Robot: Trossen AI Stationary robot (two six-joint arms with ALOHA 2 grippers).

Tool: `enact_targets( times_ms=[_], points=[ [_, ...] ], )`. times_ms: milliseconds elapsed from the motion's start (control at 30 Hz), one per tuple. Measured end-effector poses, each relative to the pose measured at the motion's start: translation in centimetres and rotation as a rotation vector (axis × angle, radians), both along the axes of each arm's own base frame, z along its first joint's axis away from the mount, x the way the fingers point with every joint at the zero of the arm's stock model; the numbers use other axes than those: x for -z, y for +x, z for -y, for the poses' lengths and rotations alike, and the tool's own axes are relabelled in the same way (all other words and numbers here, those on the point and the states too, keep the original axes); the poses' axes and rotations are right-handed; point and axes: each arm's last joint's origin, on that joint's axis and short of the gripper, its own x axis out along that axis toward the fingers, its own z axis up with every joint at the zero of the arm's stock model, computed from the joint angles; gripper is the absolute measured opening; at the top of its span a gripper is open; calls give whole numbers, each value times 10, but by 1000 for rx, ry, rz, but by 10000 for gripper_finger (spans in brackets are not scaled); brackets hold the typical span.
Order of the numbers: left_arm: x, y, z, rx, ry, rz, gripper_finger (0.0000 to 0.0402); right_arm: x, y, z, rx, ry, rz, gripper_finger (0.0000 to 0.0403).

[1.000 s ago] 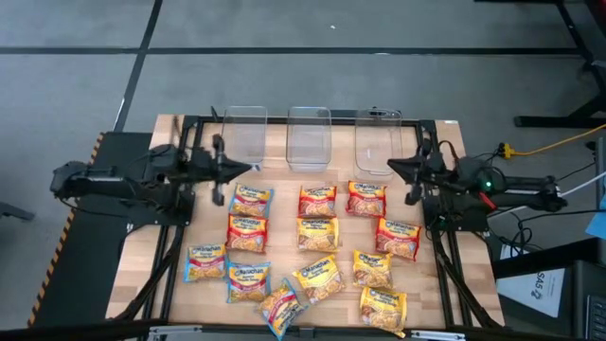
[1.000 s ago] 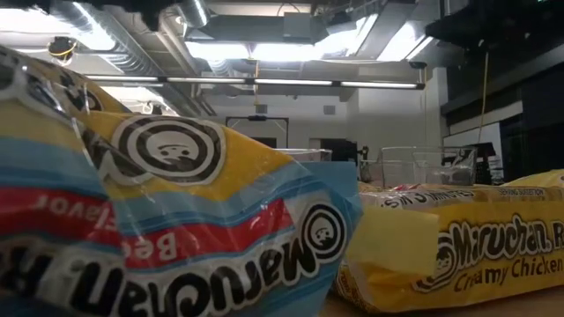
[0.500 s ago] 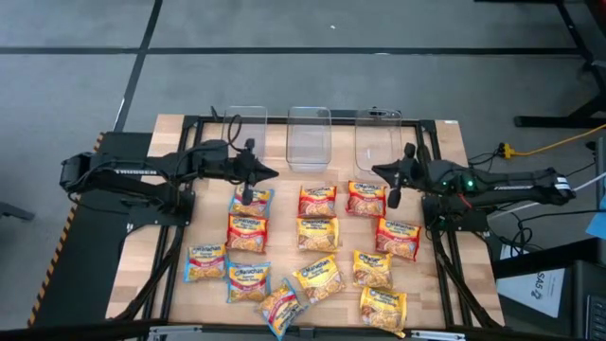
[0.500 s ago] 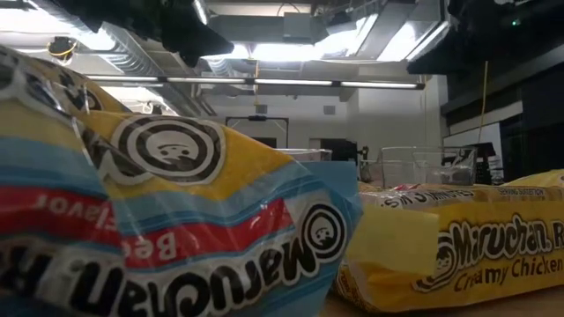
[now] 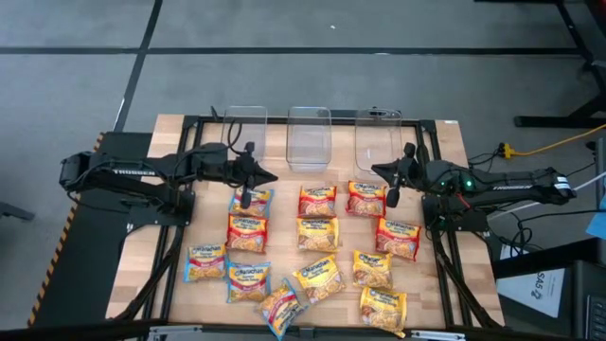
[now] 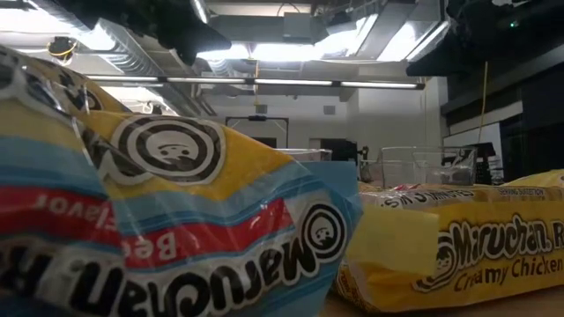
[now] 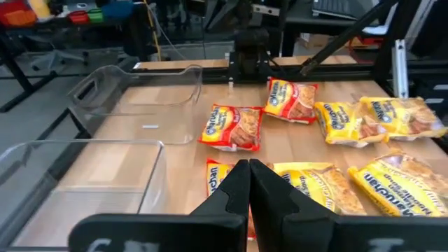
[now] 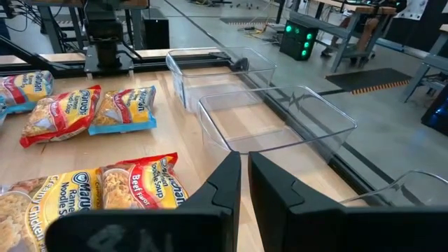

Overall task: Sort Maruchan noodles
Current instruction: Put the red noodle pack into the right transparent bin

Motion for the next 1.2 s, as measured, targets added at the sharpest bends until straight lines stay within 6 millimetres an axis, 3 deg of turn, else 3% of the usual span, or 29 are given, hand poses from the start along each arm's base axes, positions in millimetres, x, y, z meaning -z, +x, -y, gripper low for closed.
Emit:
enact_targets(
  times_ms=[467, 933, 1067, 1200],
  points=[
    [0, -2, -8, -249, 150, -28, 0, 6, -2, 0, 5, -2, -61, 33],
    [-1, -2, -9, -307, 42, 5, 0, 10, -2, 3, 122, 45, -77, 33],
    [-6, 0, -8, -297, -31, 74, 0, -4, 0, 2, 96, 43, 17, 33],
    [-21, 2, -8, -299, -61, 239, 0, -44, 2, 2, 72, -42, 66, 33]
  ],
)
